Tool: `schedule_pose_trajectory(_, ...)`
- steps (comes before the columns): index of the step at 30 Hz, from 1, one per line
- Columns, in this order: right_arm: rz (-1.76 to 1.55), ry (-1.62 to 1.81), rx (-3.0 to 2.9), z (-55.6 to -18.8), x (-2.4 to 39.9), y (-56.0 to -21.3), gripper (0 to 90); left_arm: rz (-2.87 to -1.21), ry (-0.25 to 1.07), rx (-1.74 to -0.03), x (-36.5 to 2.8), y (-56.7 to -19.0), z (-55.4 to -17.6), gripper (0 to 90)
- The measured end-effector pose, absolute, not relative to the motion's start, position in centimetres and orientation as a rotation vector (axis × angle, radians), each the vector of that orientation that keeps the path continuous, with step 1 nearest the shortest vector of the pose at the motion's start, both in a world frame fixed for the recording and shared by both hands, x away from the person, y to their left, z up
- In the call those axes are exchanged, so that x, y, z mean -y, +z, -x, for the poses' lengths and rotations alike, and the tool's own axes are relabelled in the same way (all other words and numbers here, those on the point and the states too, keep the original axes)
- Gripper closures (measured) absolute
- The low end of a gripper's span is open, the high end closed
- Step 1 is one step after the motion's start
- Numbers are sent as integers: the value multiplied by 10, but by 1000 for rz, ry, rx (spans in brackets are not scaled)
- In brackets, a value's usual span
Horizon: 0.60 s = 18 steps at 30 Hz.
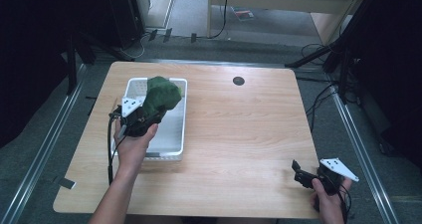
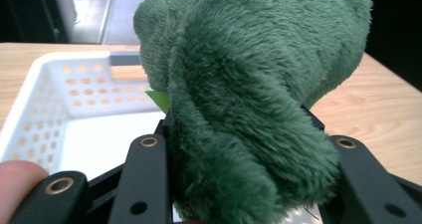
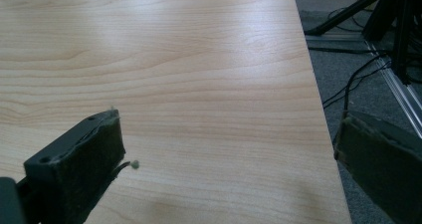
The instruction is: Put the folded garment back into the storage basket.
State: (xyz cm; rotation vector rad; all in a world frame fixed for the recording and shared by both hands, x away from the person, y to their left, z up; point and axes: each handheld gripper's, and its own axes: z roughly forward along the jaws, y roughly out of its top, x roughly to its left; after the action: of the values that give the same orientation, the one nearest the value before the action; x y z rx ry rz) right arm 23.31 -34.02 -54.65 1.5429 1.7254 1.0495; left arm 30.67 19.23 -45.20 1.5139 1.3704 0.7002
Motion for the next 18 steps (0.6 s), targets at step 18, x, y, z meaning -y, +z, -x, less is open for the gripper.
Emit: schedule_pose_trajectory(18,-1550,1051,-1721,-233,340,-546,0,-1759,611,-1581,-209,-469,-346,518)
